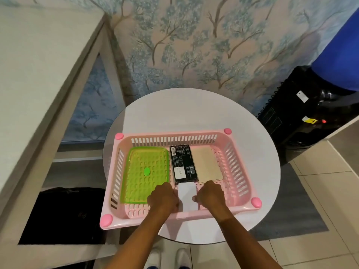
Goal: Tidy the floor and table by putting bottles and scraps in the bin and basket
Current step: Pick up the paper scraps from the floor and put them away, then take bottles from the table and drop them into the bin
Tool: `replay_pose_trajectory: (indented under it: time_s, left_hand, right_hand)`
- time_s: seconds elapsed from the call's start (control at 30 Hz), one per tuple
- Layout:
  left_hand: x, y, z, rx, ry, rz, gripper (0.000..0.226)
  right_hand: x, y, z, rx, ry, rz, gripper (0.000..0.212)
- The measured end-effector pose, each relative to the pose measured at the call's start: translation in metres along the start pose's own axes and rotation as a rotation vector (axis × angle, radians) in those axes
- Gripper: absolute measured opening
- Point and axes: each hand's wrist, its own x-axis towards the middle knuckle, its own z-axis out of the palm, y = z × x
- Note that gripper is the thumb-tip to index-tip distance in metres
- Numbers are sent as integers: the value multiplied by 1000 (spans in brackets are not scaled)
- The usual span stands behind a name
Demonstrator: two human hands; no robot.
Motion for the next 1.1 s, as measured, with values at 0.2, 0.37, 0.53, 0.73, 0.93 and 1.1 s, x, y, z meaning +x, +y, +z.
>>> replay_pose_trajectory:
  time_s: [0.2,0.37,0.53,0.73,0.93,1.1]
  left_hand:
    - [5,5,1,13,-52,-69,31]
    - [-3,-1,-5,-177,-2,-41,18]
    - [-30,-7,-27,-577,186,129,17]
    - [-86,-12,-73,-691,499,241,5]
    - [-156,-28,-106,-446,874,320,9]
    - [-207,-77,-122,-459,1076,332,11]
  right_hand:
    - [10,-3,-3,-150,-74,-68,54]
    - [10,4,-10,-172,-47,-140,50]
    - [-26,0,-36,-128,184,-412,35]
    - [-89,-34,-71,83,383,-803,17]
    - [-153,-72,-77,182,526,-1134,7]
    - [-214,-102,-63,294,656,-1281,9]
